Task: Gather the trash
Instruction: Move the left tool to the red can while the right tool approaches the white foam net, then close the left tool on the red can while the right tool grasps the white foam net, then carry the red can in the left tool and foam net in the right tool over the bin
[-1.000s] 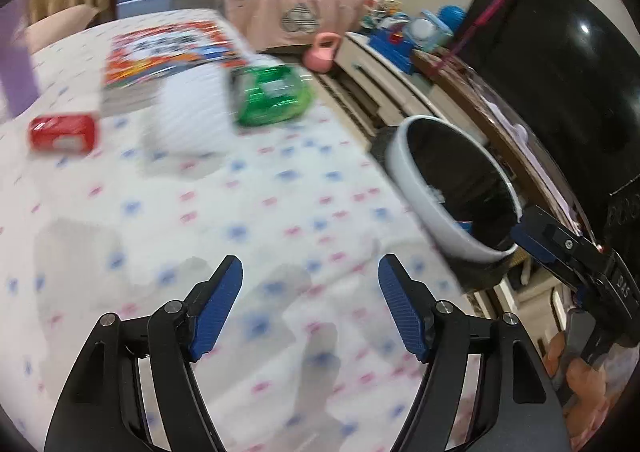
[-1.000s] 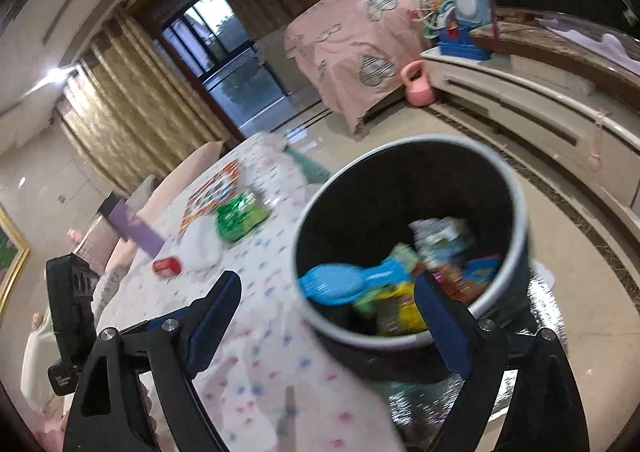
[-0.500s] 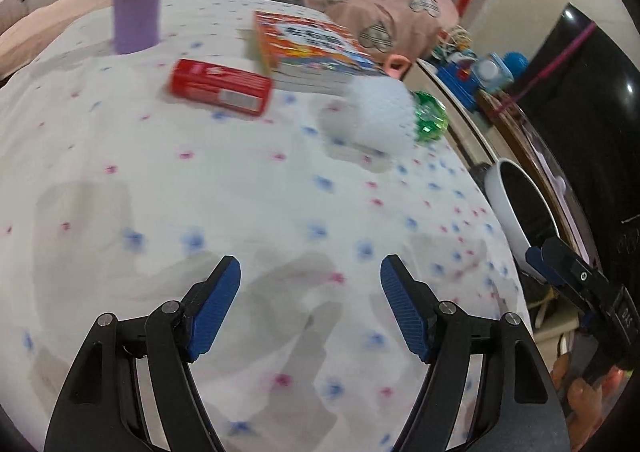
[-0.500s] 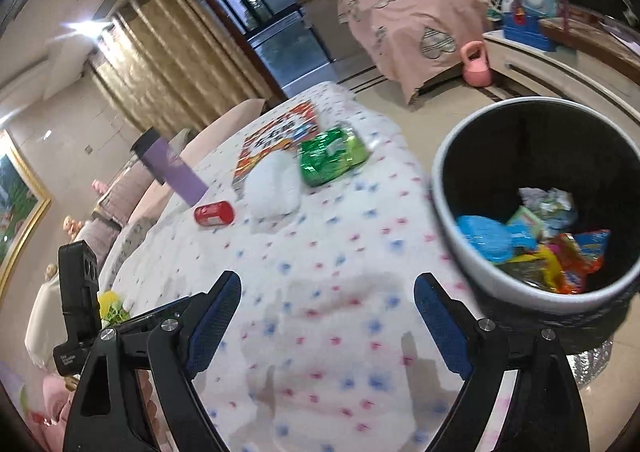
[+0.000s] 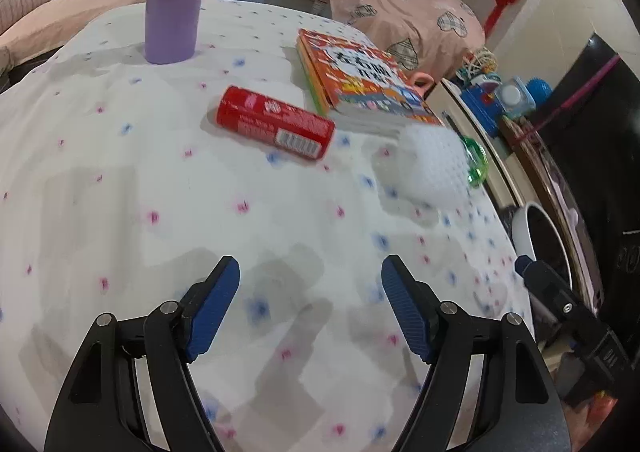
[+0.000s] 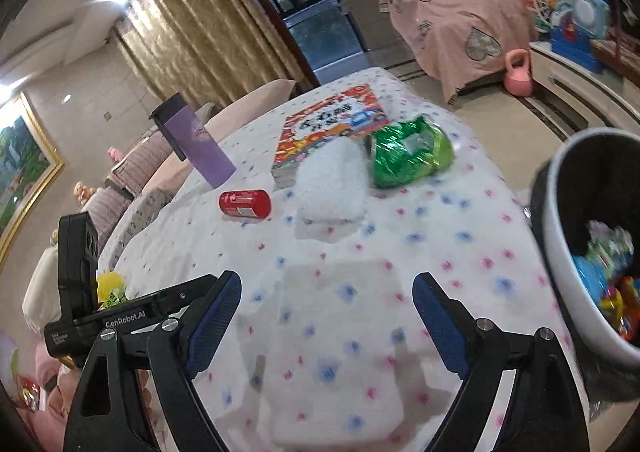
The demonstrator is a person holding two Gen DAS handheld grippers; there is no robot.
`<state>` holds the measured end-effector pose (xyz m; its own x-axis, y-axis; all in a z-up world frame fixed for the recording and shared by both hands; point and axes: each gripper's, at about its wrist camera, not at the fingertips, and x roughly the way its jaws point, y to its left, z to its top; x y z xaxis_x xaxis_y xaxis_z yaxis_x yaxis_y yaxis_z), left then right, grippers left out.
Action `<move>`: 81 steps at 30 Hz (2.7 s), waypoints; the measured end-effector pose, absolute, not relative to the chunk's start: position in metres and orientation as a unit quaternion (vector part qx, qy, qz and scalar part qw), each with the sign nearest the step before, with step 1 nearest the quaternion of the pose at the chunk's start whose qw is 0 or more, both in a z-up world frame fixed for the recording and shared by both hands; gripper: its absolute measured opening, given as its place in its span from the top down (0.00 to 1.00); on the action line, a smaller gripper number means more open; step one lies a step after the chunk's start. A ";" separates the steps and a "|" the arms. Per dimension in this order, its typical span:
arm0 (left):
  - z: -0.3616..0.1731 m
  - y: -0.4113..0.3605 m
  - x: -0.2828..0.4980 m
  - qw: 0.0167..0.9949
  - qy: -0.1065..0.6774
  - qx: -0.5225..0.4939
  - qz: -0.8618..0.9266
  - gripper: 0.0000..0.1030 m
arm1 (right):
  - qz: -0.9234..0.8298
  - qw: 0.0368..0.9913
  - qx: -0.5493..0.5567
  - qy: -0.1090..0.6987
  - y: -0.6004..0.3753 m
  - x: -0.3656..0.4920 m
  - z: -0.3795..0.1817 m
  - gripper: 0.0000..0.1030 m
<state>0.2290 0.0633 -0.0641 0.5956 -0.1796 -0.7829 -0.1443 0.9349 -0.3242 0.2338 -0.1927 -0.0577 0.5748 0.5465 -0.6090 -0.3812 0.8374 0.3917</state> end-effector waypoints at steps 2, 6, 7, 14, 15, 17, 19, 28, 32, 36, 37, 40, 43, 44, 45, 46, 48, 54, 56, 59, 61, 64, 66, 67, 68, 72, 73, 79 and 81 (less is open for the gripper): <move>-0.064 0.067 0.240 0.873 0.451 -0.188 -0.004 0.27 | 0.263 0.883 0.101 0.375 -0.187 0.241 -0.058 0.19; -0.063 0.077 0.261 0.868 0.450 -0.210 0.003 0.27 | 0.263 0.884 0.089 0.375 -0.175 0.260 -0.062 0.26; -0.062 0.079 0.267 0.868 0.448 -0.214 0.008 0.26 | 0.263 0.884 0.088 0.376 -0.174 0.264 -0.063 0.28; -0.068 0.097 0.317 0.849 0.459 -0.257 0.045 0.24 | 0.267 0.882 0.087 0.378 -0.164 0.292 -0.069 0.31; -0.070 0.099 0.322 0.846 0.461 -0.263 0.052 0.24 | 0.267 0.882 0.086 0.379 -0.162 0.297 -0.070 0.31; -0.075 0.105 0.331 0.839 0.466 -0.274 0.061 0.24 | 0.267 0.881 0.083 0.381 -0.159 0.302 -0.072 0.31; -0.078 0.106 0.337 0.838 0.468 -0.274 0.069 0.24 | 0.267 0.879 0.085 0.385 -0.157 0.307 -0.075 0.32; -0.082 0.090 0.347 0.866 0.458 -0.182 0.085 0.27 | 0.265 0.877 0.076 0.395 -0.149 0.309 -0.081 0.80; -0.082 0.090 0.339 0.870 0.457 -0.175 0.054 0.53 | 0.268 0.878 0.078 0.389 -0.152 0.299 -0.075 0.87; -0.080 0.086 0.318 0.870 0.462 -0.170 0.014 0.62 | 0.277 0.877 0.087 0.384 -0.158 0.283 -0.069 0.88; -0.080 0.084 0.310 0.869 0.464 -0.170 0.002 0.63 | 0.279 0.876 0.088 0.383 -0.160 0.279 -0.068 0.88; -0.077 0.075 0.281 0.869 0.465 -0.170 -0.023 0.64 | 0.283 0.875 0.095 0.381 -0.167 0.265 -0.065 0.89; -0.074 0.063 0.254 0.867 0.467 -0.167 -0.045 0.65 | 0.281 0.876 0.102 0.380 -0.178 0.249 -0.061 0.89; -0.072 0.058 0.245 0.867 0.467 -0.167 -0.054 0.65 | 0.282 0.875 0.104 0.379 -0.181 0.245 -0.059 0.89; -0.071 0.053 0.239 0.866 0.467 -0.166 -0.060 0.66 | 0.282 0.875 0.106 0.378 -0.185 0.239 -0.057 0.89; -0.070 0.048 0.234 0.866 0.467 -0.164 -0.068 0.66 | 0.282 0.876 0.105 0.376 -0.189 0.233 -0.055 0.89; -0.066 0.035 0.222 0.865 0.467 -0.161 -0.085 0.68 | 0.280 0.879 0.106 0.372 -0.197 0.223 -0.051 0.89; -0.050 -0.010 0.202 0.869 0.457 -0.136 -0.133 0.73 | 0.259 0.886 0.122 0.366 -0.228 0.201 -0.045 0.89; -0.047 -0.025 0.199 0.870 0.455 -0.123 -0.144 0.73 | 0.250 0.888 0.127 0.364 -0.240 0.196 -0.043 0.89; -0.046 -0.044 0.195 0.872 0.454 -0.103 -0.153 0.73 | 0.233 0.894 0.135 0.358 -0.259 0.186 -0.041 0.89; -0.047 -0.052 0.193 0.868 0.457 -0.105 -0.162 0.73 | 0.225 0.896 0.143 0.356 -0.269 0.182 -0.040 0.89; -0.045 -0.064 0.190 0.869 0.455 -0.093 -0.169 0.73 | 0.215 0.900 0.148 0.348 -0.283 0.174 -0.038 0.89; -0.041 -0.072 0.187 0.870 0.452 -0.088 -0.175 0.73 | 0.210 0.903 0.153 0.343 -0.291 0.171 -0.036 0.89; -0.039 -0.076 0.186 0.871 0.450 -0.086 -0.178 0.73 | 0.207 0.904 0.154 0.341 -0.295 0.169 -0.035 0.89; -0.037 -0.079 0.185 0.871 0.449 -0.084 -0.180 0.73 | 0.205 0.905 0.156 0.339 -0.298 0.167 -0.034 0.89; -0.028 -0.095 0.184 0.874 0.442 -0.072 -0.188 0.73 | 0.195 0.909 0.164 0.331 -0.313 0.161 -0.031 0.89; -0.026 -0.097 0.184 0.875 0.440 -0.070 -0.191 0.73 | 0.193 0.909 0.166 0.329 -0.316 0.160 -0.030 0.89; -0.010 -0.122 0.185 0.880 0.426 -0.054 -0.204 0.73 | 0.182 0.914 0.175 0.317 -0.338 0.157 -0.025 0.89; -0.004 -0.131 0.185 0.881 0.421 -0.049 -0.209 0.73 | 0.180 0.916 0.176 0.314 -0.344 0.158 -0.023 0.89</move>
